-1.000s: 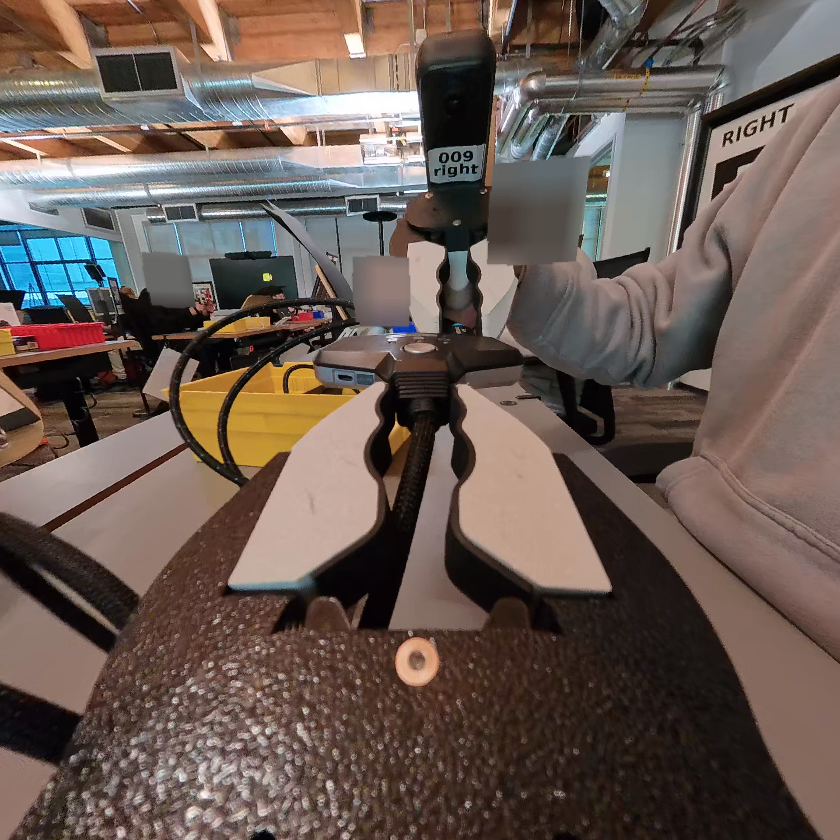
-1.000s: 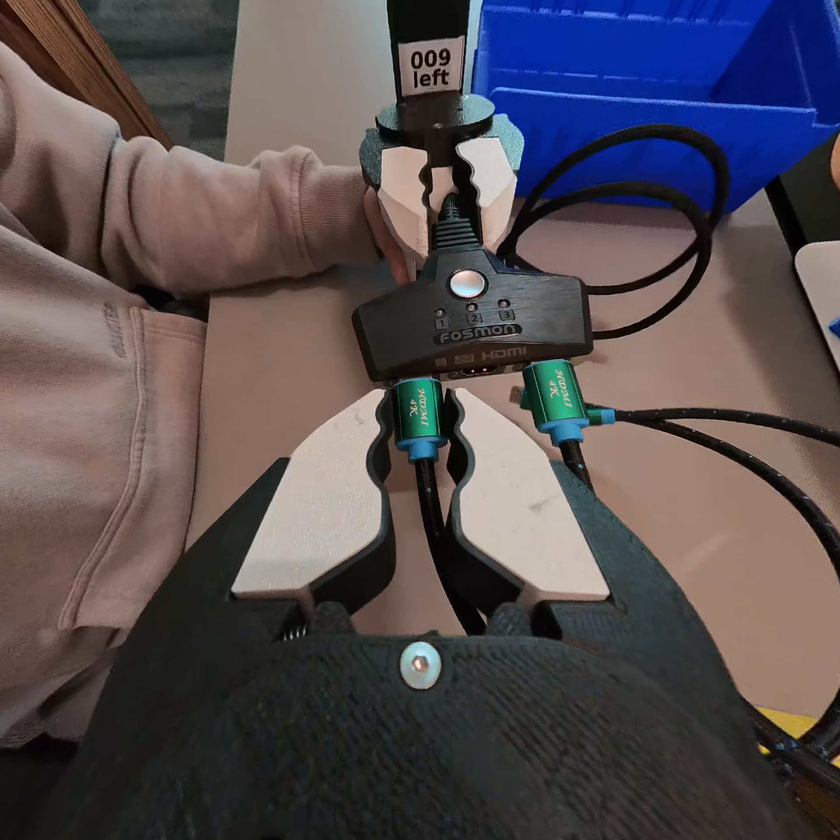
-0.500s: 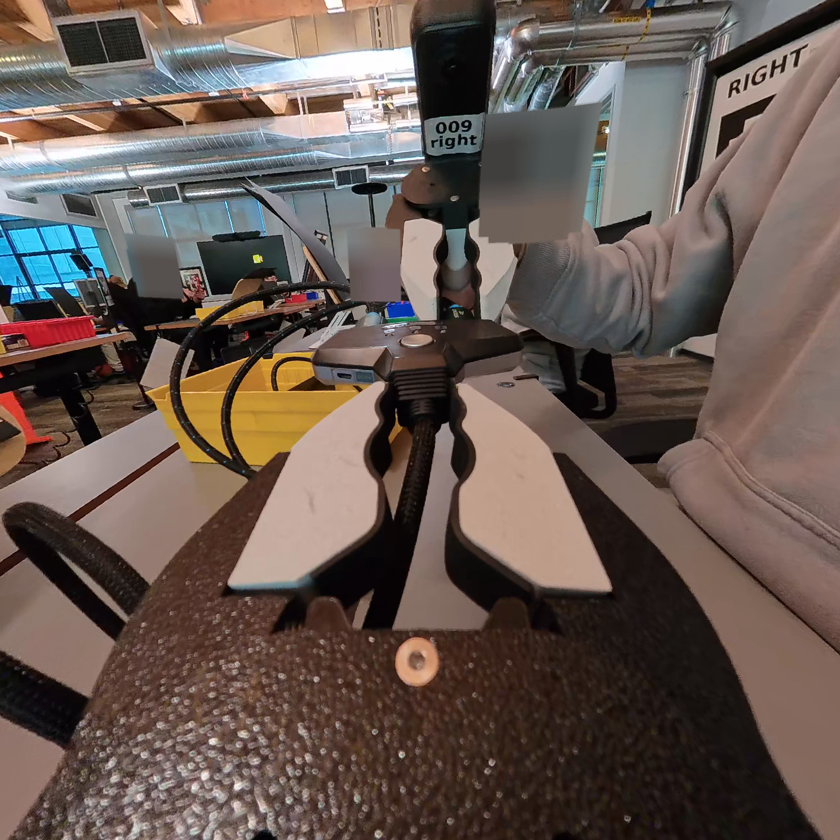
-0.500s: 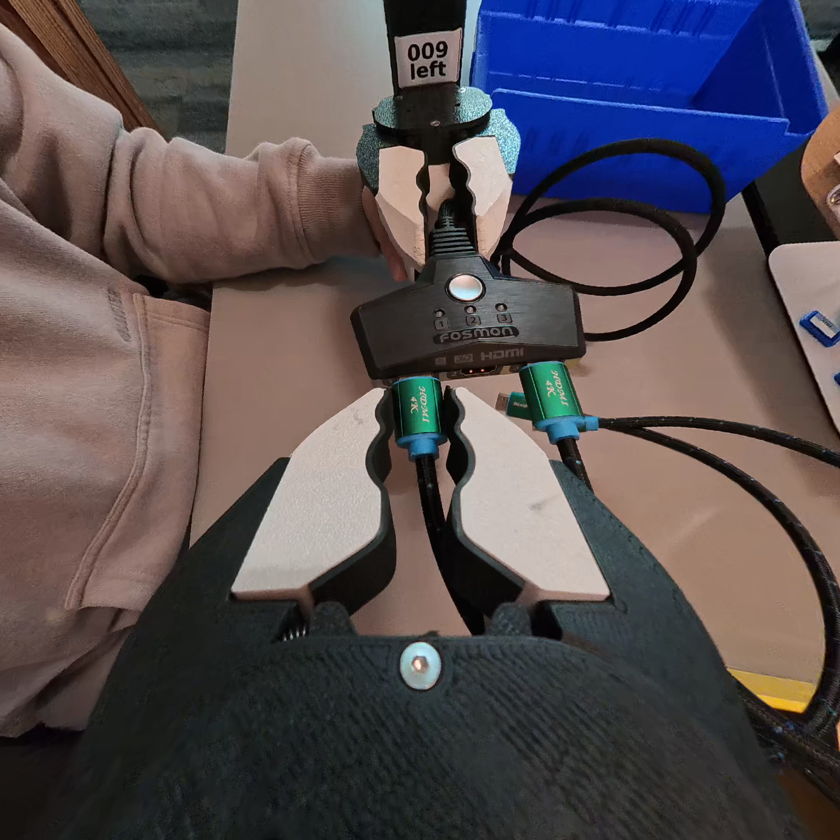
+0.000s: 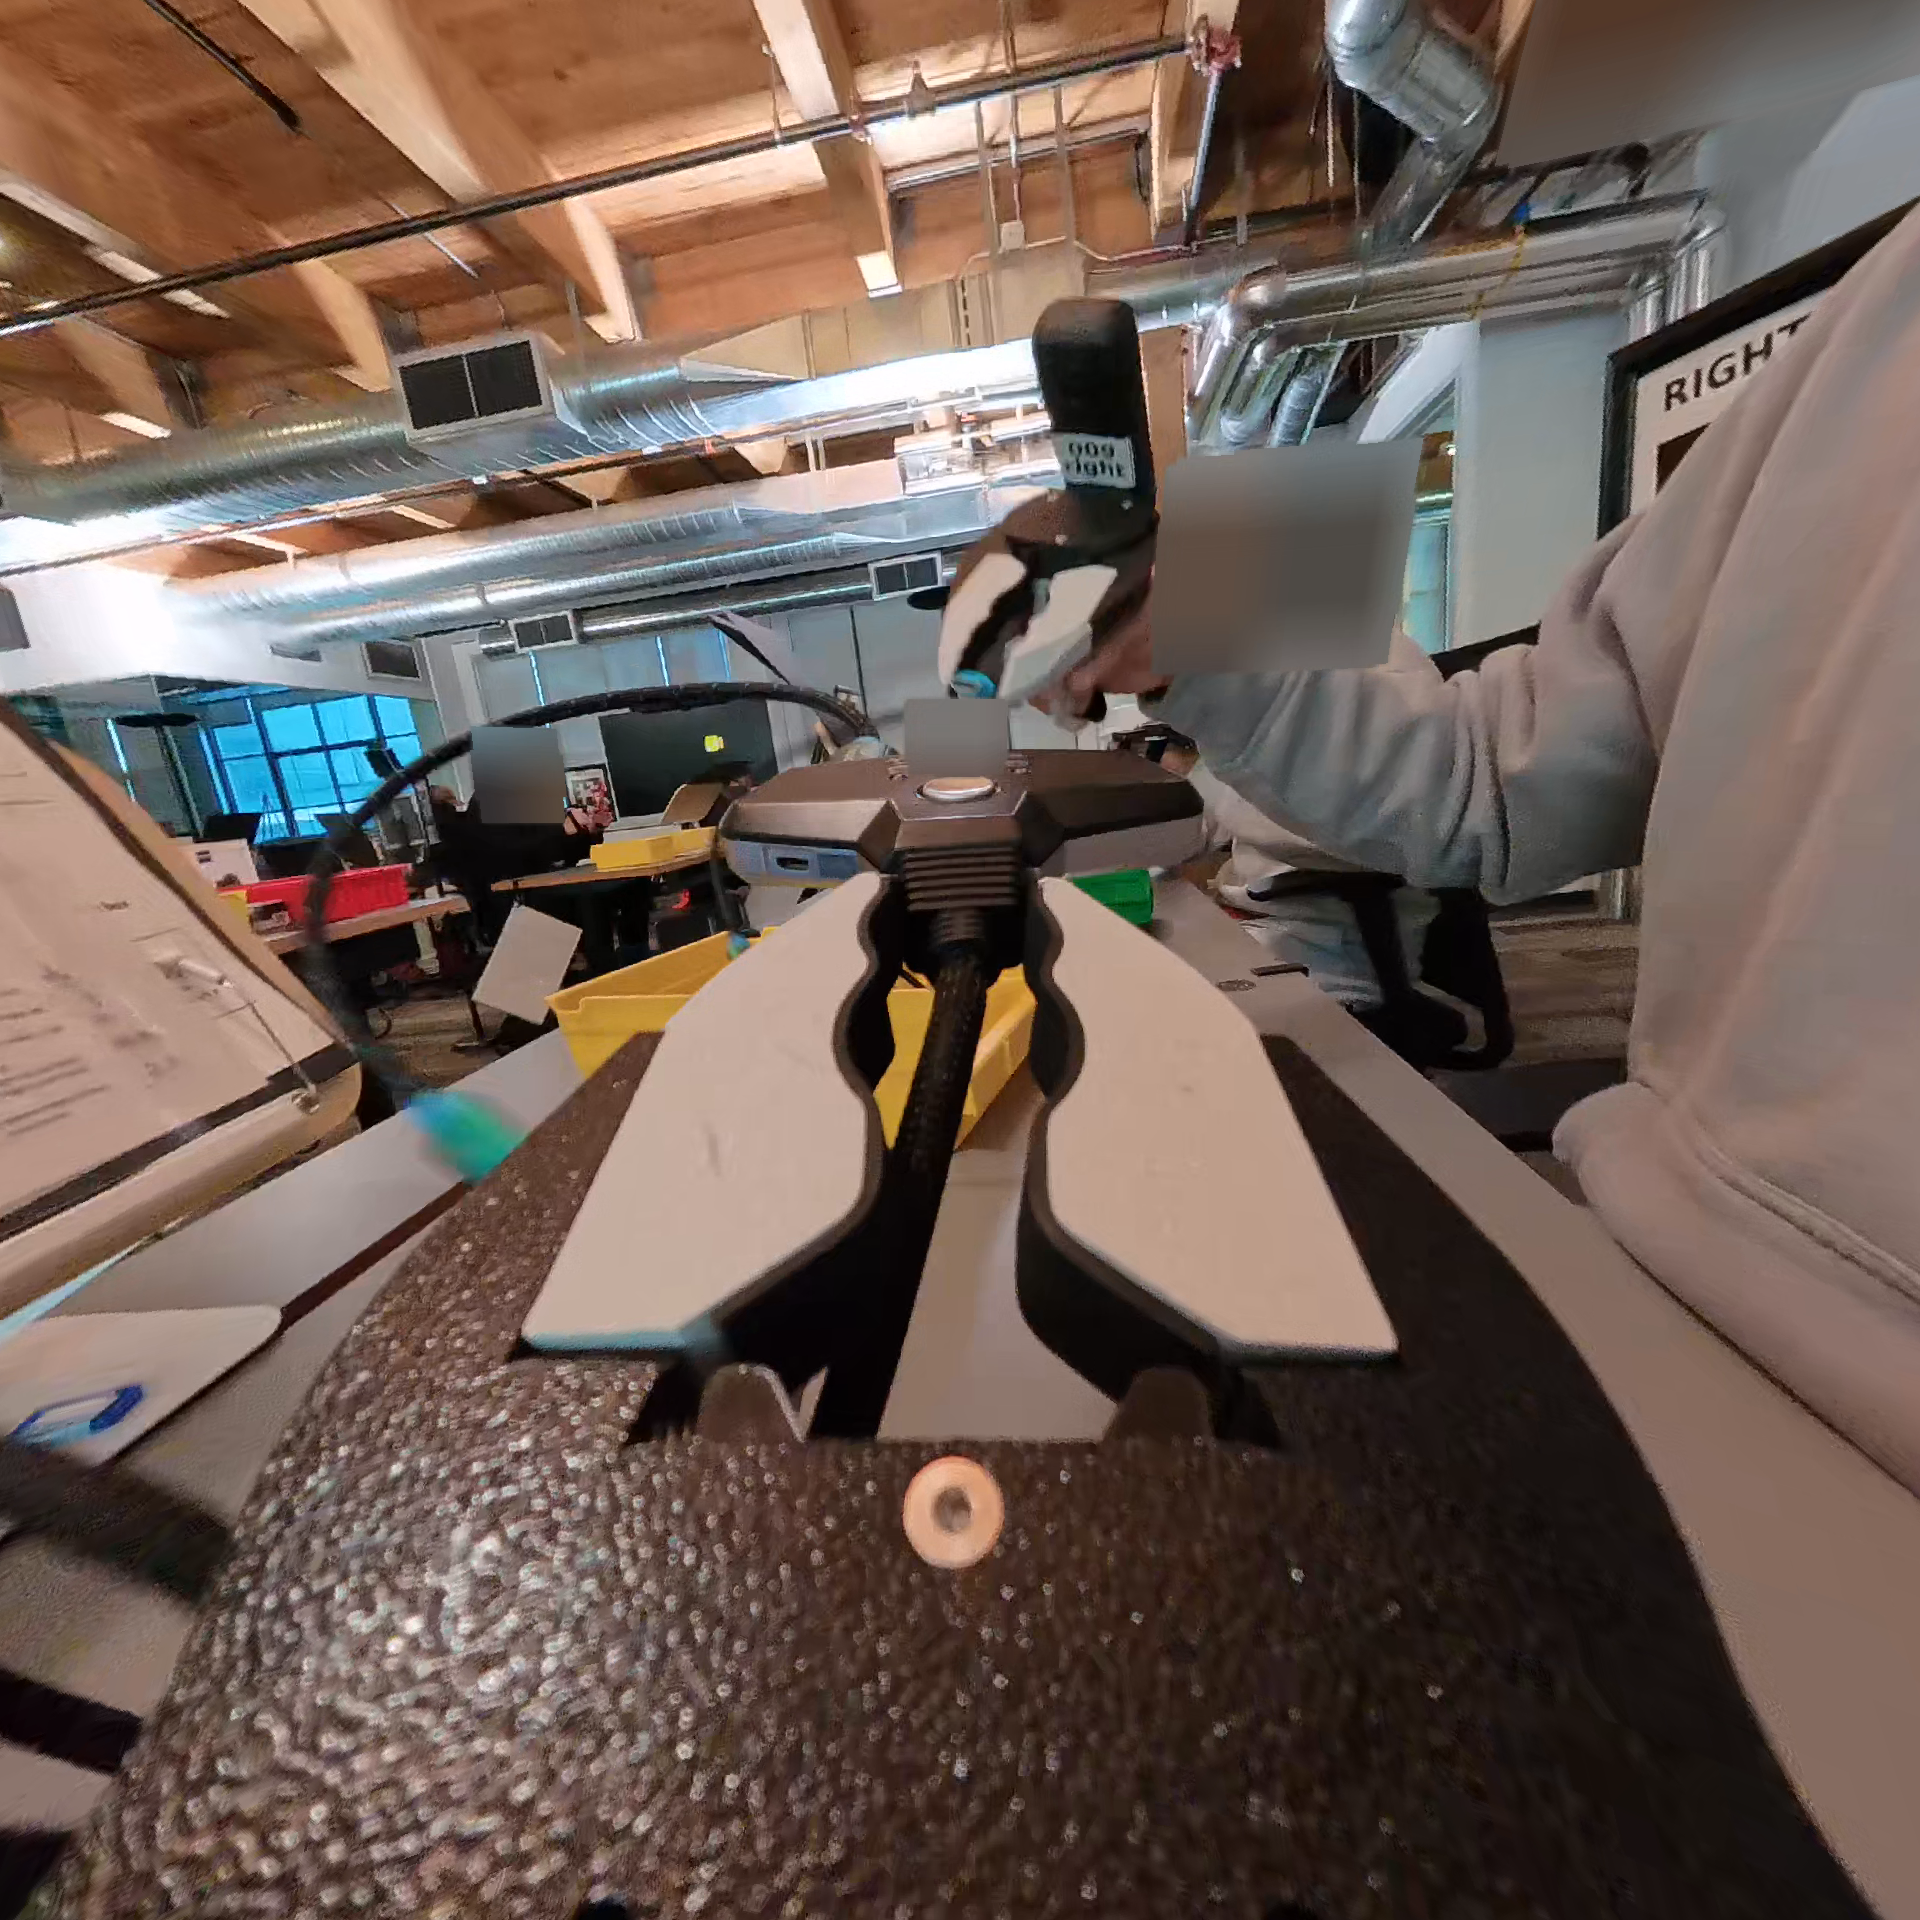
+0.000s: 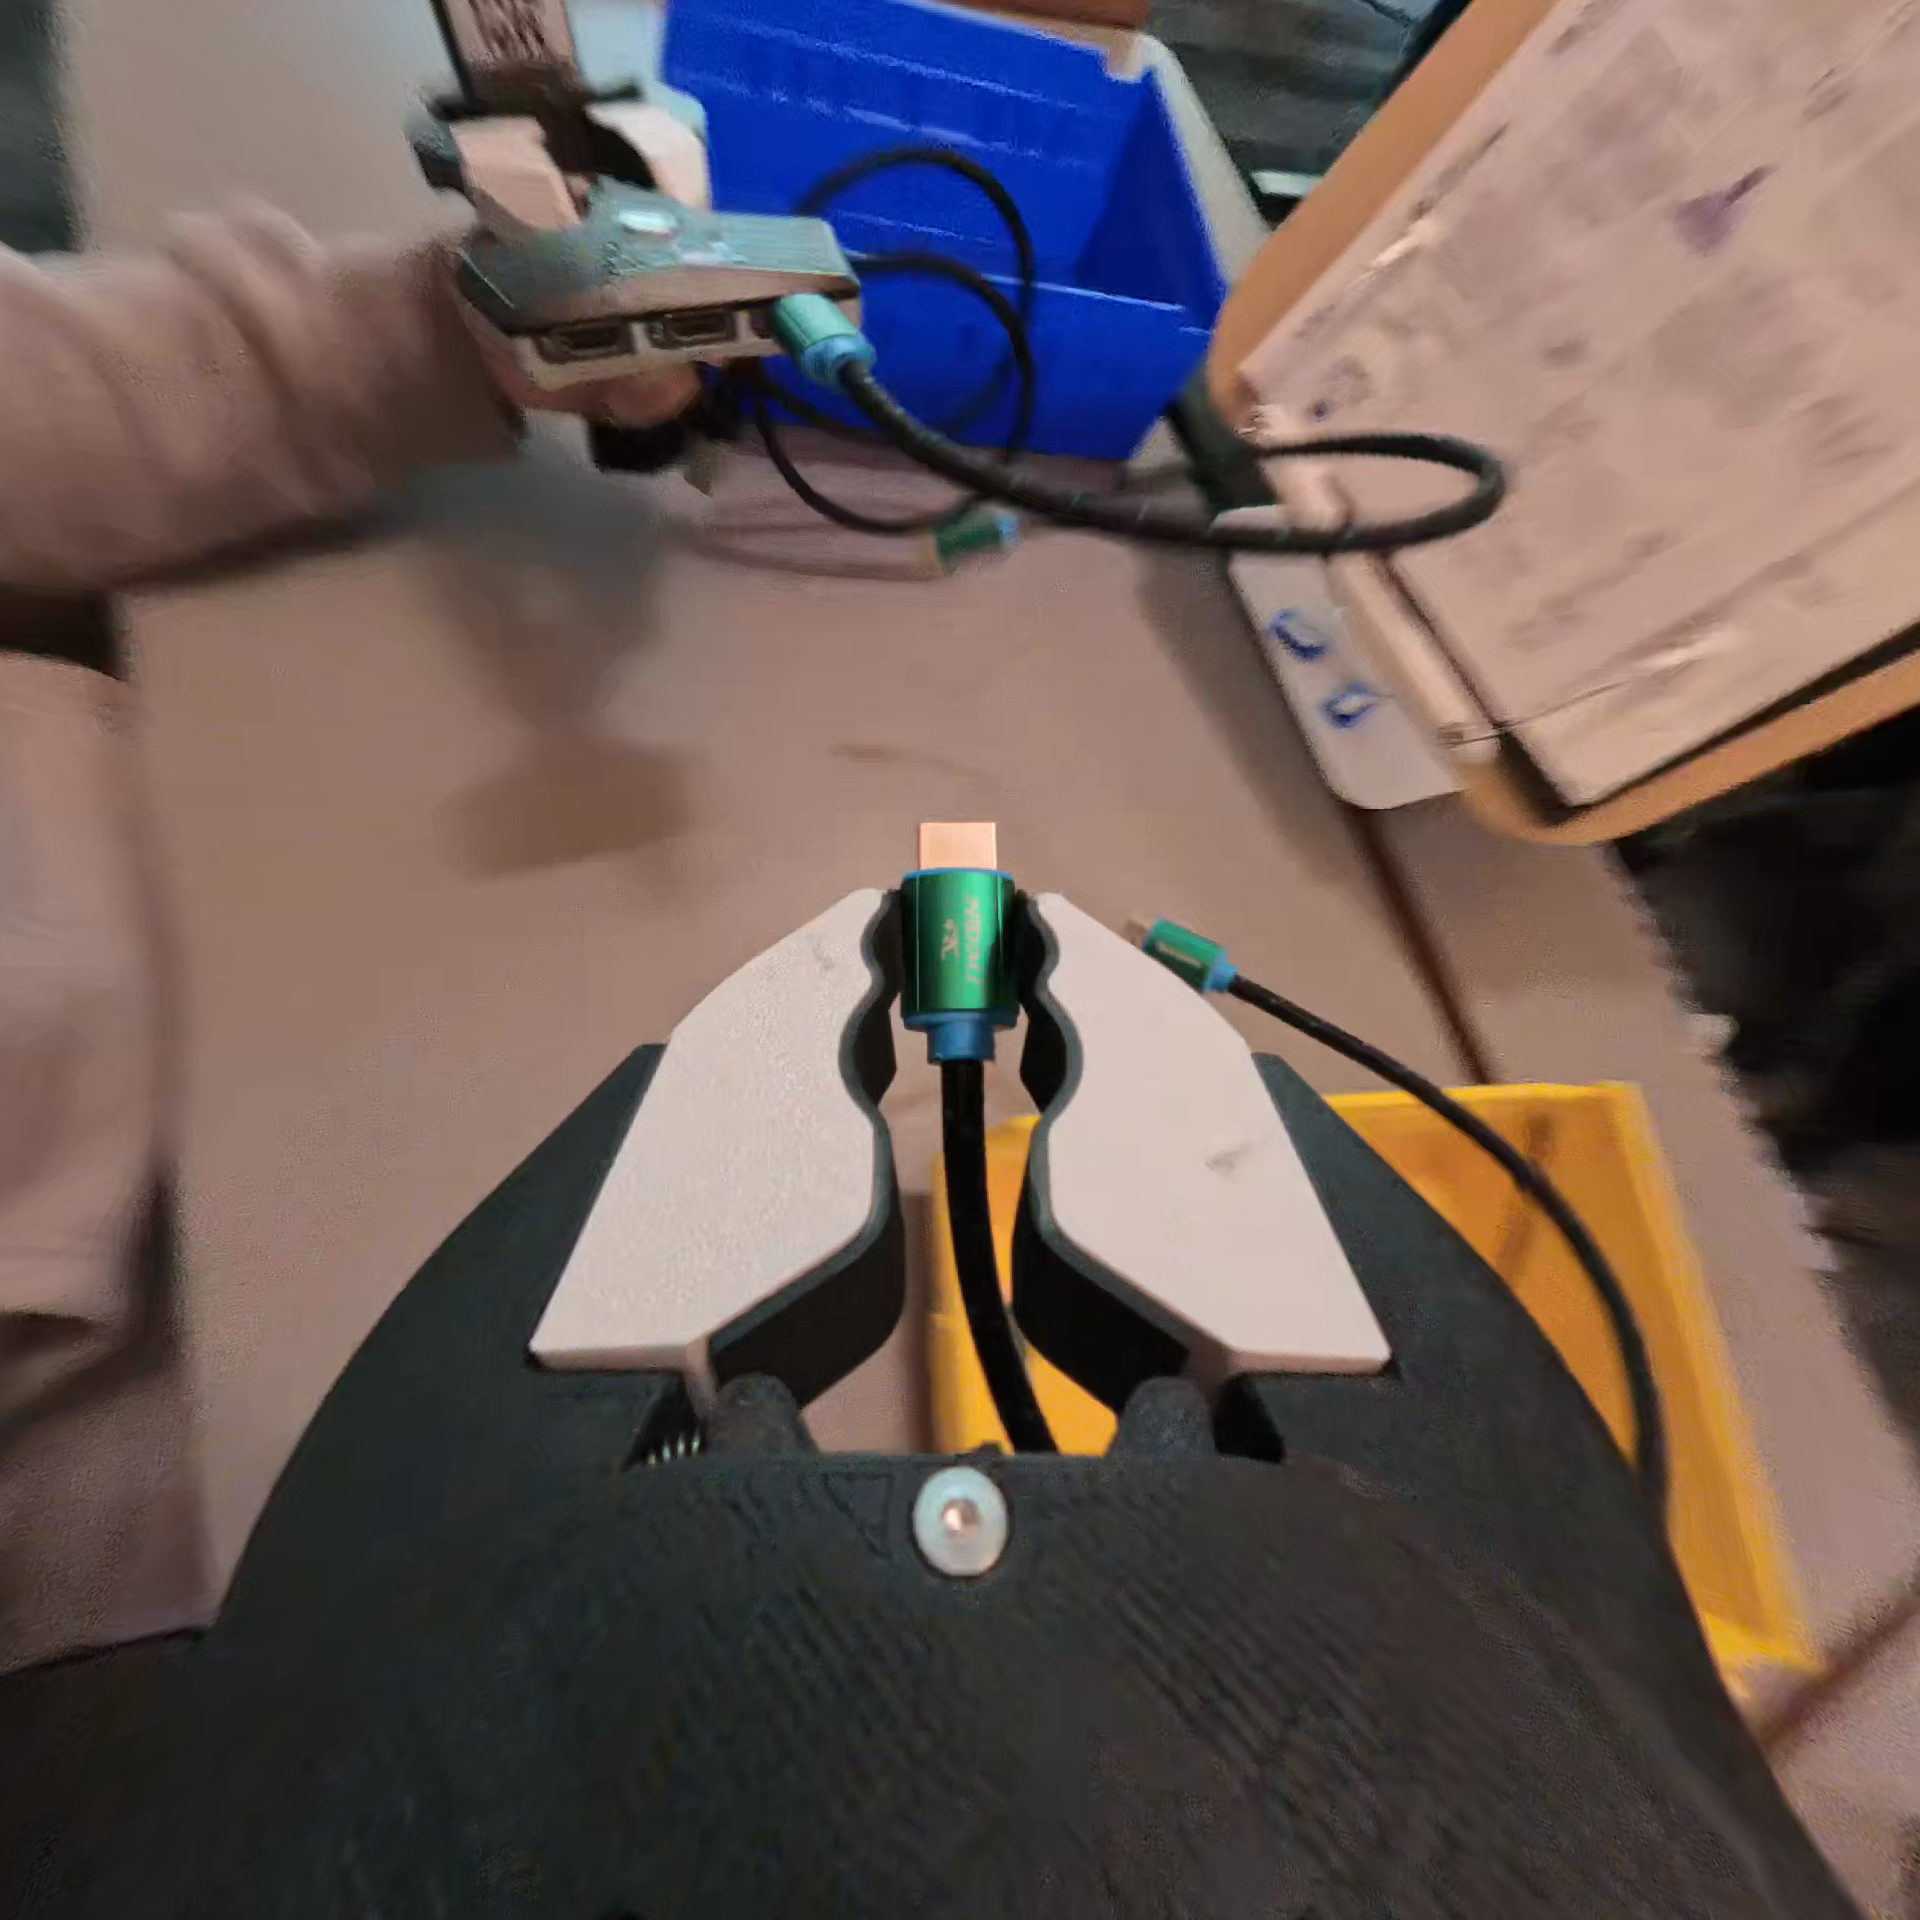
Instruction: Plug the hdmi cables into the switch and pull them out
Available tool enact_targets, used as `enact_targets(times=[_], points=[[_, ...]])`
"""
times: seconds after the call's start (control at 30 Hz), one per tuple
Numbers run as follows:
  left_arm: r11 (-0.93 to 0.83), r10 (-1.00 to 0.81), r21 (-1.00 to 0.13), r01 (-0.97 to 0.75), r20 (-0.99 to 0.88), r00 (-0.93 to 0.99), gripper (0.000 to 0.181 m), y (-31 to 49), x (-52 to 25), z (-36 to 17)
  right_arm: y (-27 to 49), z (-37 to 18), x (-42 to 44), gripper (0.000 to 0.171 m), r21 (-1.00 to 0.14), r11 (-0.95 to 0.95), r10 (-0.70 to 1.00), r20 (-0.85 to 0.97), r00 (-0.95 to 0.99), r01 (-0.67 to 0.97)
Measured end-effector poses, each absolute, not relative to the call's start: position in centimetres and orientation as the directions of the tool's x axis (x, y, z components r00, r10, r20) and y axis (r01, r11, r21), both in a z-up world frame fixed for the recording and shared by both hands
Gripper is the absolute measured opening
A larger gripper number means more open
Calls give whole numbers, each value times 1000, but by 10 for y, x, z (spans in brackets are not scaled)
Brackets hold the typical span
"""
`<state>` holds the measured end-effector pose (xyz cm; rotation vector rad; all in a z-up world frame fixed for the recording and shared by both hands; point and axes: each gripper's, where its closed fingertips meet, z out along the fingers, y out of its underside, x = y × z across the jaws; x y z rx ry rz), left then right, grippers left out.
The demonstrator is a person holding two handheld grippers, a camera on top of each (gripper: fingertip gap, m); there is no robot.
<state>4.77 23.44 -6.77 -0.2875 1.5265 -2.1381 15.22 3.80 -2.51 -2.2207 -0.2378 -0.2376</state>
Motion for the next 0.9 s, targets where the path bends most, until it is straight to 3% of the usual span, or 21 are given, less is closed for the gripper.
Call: enact_targets(times=[0.2,0.27,0.37,0.57,0.67,0.9], points=[[-244,-462,-935,259,-123,-878,22,227,38,-78,7,37,191,21,-755,-546,-98,488,868,363],[-234,-464,-944,231,-100,-880,22,228,38,-84,-7,42,191,21,-733,-544,-76,526,847,407],[-239,-457,-950,200,-72,-887,22,227,38,-90,-29,34,184,21,-673,-607,-17,543,840,423],[-301,-447,-927,223,-69,-892,22,228,37,-82,-73,-30,202,21,-416,-799,115,601,791,433],[-307,-432,-928,212,-63,-900,22,226,36,-82,-70,-67,206,21,-466,-786,121,529,840,407],[-290,-397,-941,174,-47,-917,22,214,38,-90,-35,-118,229,21,-699,-660,-68,420,905,275]])
